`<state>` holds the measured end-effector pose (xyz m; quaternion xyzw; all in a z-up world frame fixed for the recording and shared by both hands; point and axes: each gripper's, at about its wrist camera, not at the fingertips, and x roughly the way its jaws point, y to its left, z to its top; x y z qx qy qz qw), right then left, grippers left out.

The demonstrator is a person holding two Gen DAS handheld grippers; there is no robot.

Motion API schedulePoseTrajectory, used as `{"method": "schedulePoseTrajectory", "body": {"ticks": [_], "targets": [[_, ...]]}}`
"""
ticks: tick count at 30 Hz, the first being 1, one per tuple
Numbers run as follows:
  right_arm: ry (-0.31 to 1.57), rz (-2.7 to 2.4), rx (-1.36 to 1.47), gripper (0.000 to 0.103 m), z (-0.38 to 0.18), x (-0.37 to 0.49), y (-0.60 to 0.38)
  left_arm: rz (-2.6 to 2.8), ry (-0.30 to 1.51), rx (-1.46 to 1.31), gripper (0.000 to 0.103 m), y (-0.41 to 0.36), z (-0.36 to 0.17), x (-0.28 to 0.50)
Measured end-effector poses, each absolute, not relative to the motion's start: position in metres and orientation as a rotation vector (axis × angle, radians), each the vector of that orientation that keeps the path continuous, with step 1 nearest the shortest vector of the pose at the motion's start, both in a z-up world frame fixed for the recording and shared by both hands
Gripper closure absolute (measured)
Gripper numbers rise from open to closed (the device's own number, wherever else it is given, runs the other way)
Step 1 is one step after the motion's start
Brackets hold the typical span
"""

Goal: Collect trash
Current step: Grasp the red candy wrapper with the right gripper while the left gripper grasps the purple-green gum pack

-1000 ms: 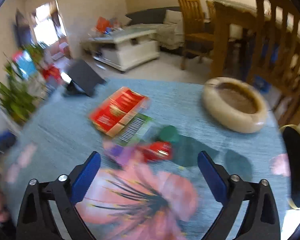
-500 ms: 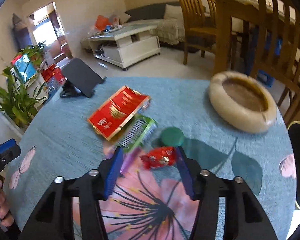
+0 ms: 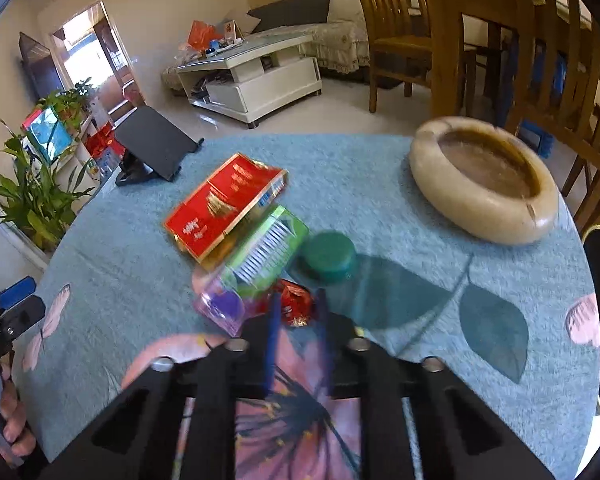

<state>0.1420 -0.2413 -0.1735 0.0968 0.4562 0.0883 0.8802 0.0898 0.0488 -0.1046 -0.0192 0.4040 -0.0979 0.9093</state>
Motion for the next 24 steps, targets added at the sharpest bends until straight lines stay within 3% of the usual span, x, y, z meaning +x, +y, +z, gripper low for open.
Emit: {"method": "schedulePoseTrajectory", "body": {"ticks": [10,19,24], "targets": [[0.890,0.206,0.258,0.095,-0.155,0.095,-0.297,-0.269,0.851,0.030,0.004,0.002,-0.104,0.086],[0.751,0.264,0.425,0.095,-0.127,0.072,-0.330,-0.457,0.901,0.042,0.004,-0.095,-0.114,0.108],[0.710,0.272,0.454,0.095,-0.118,0.065,-0.342,-0.495,0.995,0.002,0.017,-0.125,-0.141,0.133]]}}
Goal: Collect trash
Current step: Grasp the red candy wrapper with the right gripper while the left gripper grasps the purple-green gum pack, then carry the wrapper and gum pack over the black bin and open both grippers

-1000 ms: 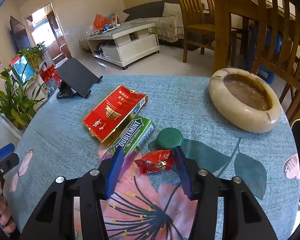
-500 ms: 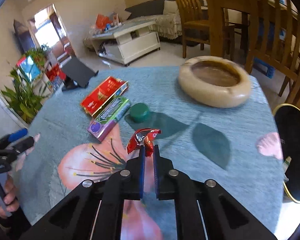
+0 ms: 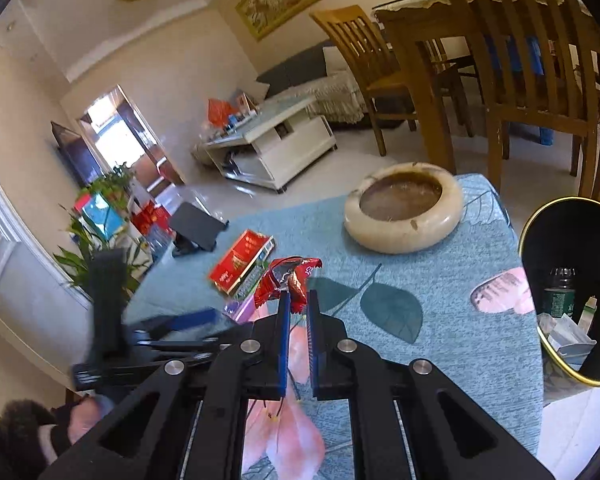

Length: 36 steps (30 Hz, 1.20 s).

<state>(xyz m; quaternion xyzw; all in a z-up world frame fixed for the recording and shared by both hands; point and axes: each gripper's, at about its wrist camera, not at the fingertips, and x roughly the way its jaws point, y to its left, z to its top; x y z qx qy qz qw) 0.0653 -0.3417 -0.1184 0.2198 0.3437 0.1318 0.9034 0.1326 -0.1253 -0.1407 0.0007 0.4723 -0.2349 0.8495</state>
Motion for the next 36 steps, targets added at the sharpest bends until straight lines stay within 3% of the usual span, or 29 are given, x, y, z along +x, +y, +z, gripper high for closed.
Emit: {"method": "schedulePoseTrajectory", "body": {"ticks": [4,6,7,8,21,29,36], "targets": [[0.686,0.281,0.462,0.093,-0.112,0.060,-0.347,-0.462,0.973,0.091,0.019,-0.141,-0.144,0.138],[0.676,0.282,0.462,0.093,-0.109,0.057,-0.349,-0.461,0.967,0.103,0.058,-0.144,-0.144,0.140],[0.673,0.280,0.462,0.093,-0.108,0.056,-0.350,-0.440,0.956,0.108,0.069,-0.142,-0.142,0.142],[0.669,0.279,0.466,0.093,-0.107,0.055,-0.352,-0.452,0.966,0.088,0.071,-0.138,-0.143,0.143],[0.664,0.226,0.460,0.093,-0.107,0.044,-0.371,-0.508,0.904,0.046,0.071,-0.110,-0.107,0.088],[0.673,0.086,0.440,0.093,-0.113,0.030,-0.409,-0.607,0.819,0.145,0.071,-0.166,-0.076,0.058],[0.643,-0.171,0.596,0.093,-0.132,0.007,-0.517,-0.690,0.815,0.209,0.071,-0.224,-0.072,0.044]]}}
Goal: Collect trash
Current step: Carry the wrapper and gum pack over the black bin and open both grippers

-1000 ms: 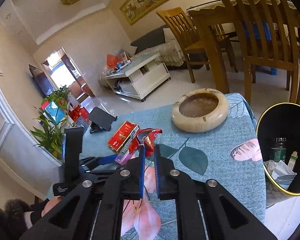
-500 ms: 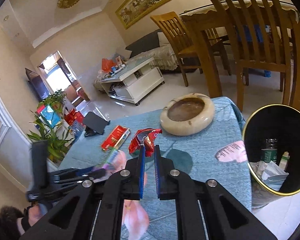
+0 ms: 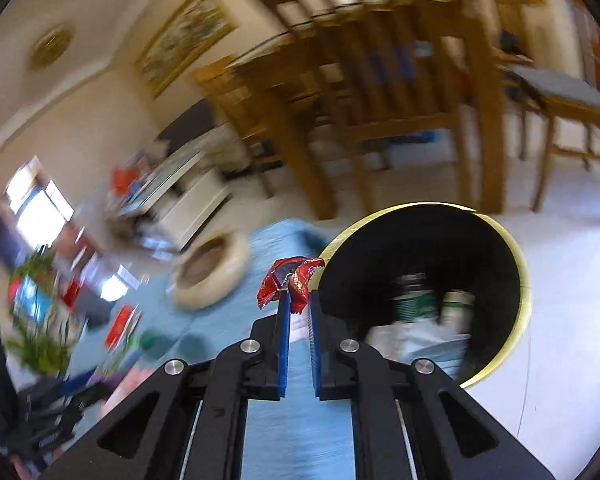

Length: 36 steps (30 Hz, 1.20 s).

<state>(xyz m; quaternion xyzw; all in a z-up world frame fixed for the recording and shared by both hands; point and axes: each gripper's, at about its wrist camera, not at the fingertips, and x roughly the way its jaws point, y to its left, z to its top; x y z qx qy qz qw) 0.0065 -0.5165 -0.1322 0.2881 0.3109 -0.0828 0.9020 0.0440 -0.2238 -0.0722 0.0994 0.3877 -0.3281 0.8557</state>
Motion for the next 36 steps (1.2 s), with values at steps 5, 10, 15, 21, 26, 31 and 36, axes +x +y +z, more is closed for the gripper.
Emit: {"method": "schedulePoseTrajectory", "body": {"ticks": [5,10,15,21,26,31,36], "targets": [[0.705,-0.295,0.731,0.070,-0.172,0.005,-0.570,-0.738,0.815,0.247,0.071,-0.268,-0.073,0.041],[0.614,-0.315,0.835,0.043,-0.168,-0.010,-0.592,-0.784,0.824,0.283,0.071,-0.311,-0.077,0.042],[0.523,-0.282,0.815,0.031,-0.145,-0.022,-0.588,-0.789,0.819,0.309,0.071,-0.330,-0.080,0.049],[0.476,-0.247,0.854,0.031,-0.140,-0.027,-0.588,-0.774,0.821,0.311,0.072,-0.330,-0.086,0.054],[0.458,-0.249,0.850,0.031,-0.136,-0.031,-0.584,-0.820,0.777,0.342,0.082,-0.359,-0.069,0.051],[0.446,-0.256,0.876,0.031,-0.138,-0.036,-0.591,-0.880,0.752,0.365,0.096,-0.409,-0.058,0.056],[0.447,-0.255,0.892,0.031,-0.140,-0.037,-0.594,-0.827,0.771,0.473,0.098,-0.479,-0.091,0.074]]}}
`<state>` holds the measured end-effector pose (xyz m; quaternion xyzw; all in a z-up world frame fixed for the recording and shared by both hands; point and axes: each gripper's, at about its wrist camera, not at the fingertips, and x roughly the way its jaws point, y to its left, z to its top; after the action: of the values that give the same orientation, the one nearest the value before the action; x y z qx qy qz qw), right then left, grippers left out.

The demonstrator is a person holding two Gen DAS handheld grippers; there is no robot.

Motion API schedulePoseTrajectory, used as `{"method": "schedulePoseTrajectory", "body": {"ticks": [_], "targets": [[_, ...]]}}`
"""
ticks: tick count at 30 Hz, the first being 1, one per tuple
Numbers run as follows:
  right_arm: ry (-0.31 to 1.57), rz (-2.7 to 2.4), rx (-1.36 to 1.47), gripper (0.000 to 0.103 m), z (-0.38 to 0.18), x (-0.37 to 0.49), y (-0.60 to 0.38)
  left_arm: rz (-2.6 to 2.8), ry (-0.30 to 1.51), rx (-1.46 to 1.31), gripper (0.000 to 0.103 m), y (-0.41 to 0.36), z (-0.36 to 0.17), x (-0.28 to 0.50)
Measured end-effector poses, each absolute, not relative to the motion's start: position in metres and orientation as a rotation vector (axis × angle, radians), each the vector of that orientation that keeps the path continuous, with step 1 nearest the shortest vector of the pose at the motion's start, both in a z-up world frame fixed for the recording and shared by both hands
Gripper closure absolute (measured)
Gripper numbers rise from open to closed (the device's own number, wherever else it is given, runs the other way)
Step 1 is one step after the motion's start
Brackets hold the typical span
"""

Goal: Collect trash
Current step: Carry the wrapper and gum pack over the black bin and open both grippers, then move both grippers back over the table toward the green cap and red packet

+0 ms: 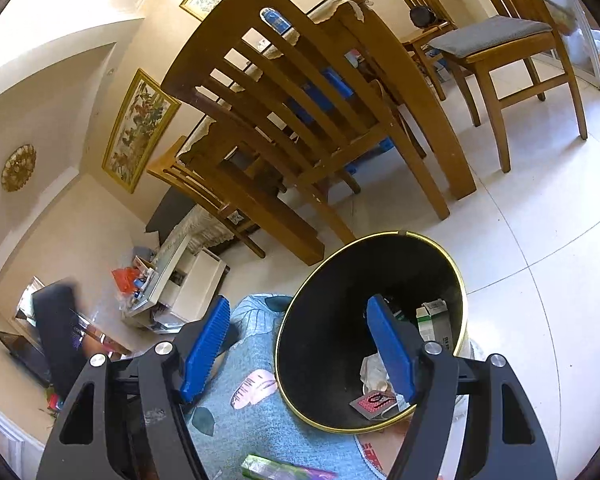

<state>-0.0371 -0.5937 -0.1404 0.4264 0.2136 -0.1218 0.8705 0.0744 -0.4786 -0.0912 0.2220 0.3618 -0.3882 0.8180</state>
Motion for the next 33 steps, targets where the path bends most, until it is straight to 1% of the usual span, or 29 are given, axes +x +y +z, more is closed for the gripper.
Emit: {"method": "schedulePoseTrajectory", "body": {"ticks": [1,3,4,5,6,7,9,10,11,13,14,15,16,17,18,19,21,24,27,33], "targets": [[0.452,-0.255,0.900,0.031,-0.142,-0.037,-0.594,-0.824,0.797,0.474,0.098,-0.487,-0.100,0.079],[0.470,-0.263,0.922,0.025,-0.153,-0.033,-0.597,-0.806,0.804,0.462,0.098,-0.494,-0.110,0.080],[0.496,-0.250,0.958,0.026,-0.166,-0.026,-0.600,-0.793,0.824,0.453,0.098,-0.497,-0.120,0.080],[0.543,-0.232,0.996,0.033,-0.182,-0.017,-0.601,-0.789,0.853,0.446,0.098,-0.497,-0.129,0.080],[0.557,-0.230,1.004,0.035,-0.186,-0.015,-0.601,-0.791,0.877,0.438,0.098,-0.496,-0.135,0.079],[0.551,-0.230,0.998,0.035,-0.183,-0.015,-0.600,-0.799,0.891,0.430,0.098,-0.492,-0.139,0.076],[0.492,-0.227,0.951,0.031,-0.165,-0.021,-0.597,-0.810,0.867,0.434,0.098,-0.477,-0.135,0.067],[0.470,-0.236,0.914,0.025,-0.155,-0.024,-0.593,-0.810,0.846,0.436,0.097,-0.465,-0.130,0.063],[0.459,-0.247,0.881,0.021,-0.148,-0.025,-0.588,-0.809,0.833,0.434,0.096,-0.452,-0.127,0.062],[0.461,-0.240,0.846,0.021,-0.142,-0.021,-0.578,-0.804,0.820,0.436,0.094,-0.423,-0.118,0.060],[0.472,-0.232,0.837,0.020,-0.142,-0.017,-0.572,-0.801,0.816,0.436,0.090,-0.411,-0.114,0.060],[0.483,-0.223,0.827,0.020,-0.141,-0.013,-0.566,-0.795,0.809,0.432,0.075,-0.396,-0.110,0.060],[0.489,-0.213,0.817,0.020,-0.141,-0.009,-0.561,-0.787,0.802,0.427,0.063,-0.380,-0.107,0.060],[0.494,-0.203,0.803,0.020,-0.139,-0.004,-0.554,-0.763,0.785,0.420,0.038,-0.358,-0.102,0.060],[0.499,-0.192,0.786,0.019,-0.137,0.001,-0.548,-0.739,0.764,0.415,0.024,-0.342,-0.098,0.059],[0.505,-0.181,0.770,0.016,-0.135,0.005,-0.542,-0.708,0.739,0.411,0.020,-0.323,-0.094,0.060],[0.527,-0.150,0.716,0.016,-0.131,0.018,-0.521,-0.660,0.713,0.401,0.013,-0.285,-0.088,0.060],[0.566,-0.087,0.632,0.016,-0.126,0.039,-0.488,-0.604,0.725,0.354,0.005,-0.237,-0.086,0.070],[0.621,-0.015,0.552,0.015,-0.126,0.061,-0.447,-0.542,0.751,0.290,0.004,-0.191,-0.088,0.082],[0.771,0.127,0.343,0.015,-0.140,0.111,-0.347,-0.461,0.783,0.198,0.004,-0.127,-0.088,0.111]]}}
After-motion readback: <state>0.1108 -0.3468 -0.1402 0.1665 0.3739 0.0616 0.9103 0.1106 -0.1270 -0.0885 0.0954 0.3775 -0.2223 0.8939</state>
